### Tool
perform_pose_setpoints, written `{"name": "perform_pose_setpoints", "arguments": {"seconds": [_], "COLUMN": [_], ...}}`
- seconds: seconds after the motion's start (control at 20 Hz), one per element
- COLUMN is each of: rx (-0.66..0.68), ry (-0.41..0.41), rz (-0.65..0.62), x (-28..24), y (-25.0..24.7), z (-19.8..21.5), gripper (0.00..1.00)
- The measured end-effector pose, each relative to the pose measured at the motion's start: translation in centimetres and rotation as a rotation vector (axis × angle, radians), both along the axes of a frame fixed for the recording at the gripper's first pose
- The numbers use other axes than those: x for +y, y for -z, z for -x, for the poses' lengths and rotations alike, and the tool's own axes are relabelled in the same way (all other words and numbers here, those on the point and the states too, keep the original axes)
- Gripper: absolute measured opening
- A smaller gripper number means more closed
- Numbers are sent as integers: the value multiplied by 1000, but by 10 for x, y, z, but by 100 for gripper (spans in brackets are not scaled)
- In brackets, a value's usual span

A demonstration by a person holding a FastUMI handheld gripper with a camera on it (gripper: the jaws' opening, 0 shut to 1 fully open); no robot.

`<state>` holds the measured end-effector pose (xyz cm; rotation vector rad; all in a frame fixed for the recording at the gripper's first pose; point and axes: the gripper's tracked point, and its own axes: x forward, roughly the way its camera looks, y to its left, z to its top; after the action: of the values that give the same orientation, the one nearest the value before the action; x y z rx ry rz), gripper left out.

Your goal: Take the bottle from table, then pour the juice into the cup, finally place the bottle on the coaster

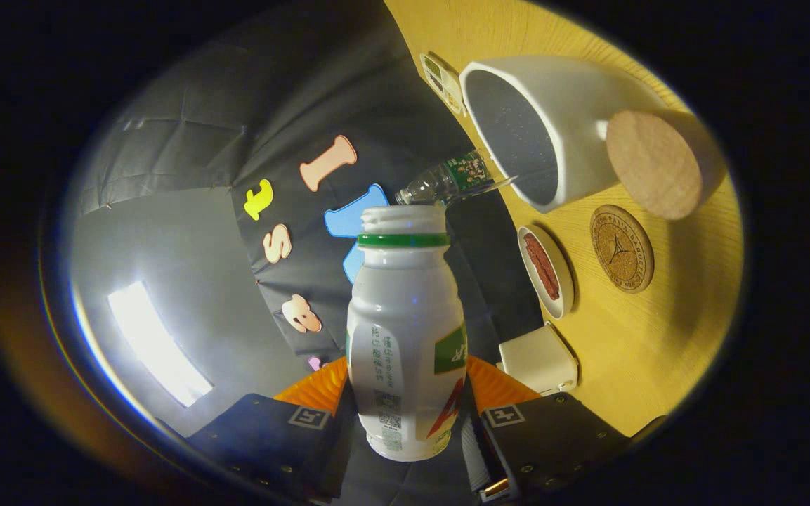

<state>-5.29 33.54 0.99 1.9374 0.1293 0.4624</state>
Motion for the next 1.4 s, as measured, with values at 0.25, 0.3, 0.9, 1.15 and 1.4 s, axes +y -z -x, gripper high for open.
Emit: {"name": "perform_pose_setpoints", "arguments": {"seconds": [0.25, 0.3, 0.9, 1.15, 1.4], "rx": [27, 32, 101, 129, 150], "ry": [19, 24, 61, 75, 82], "rz": [-46, -56, -141, -164, -195], "x": [-5, -6, -16, -21, -22], "y": [0, 0, 5, 9, 13], "z": [-1, -2, -17, -18, -17], "gripper": [65, 65, 65, 65, 65]}}
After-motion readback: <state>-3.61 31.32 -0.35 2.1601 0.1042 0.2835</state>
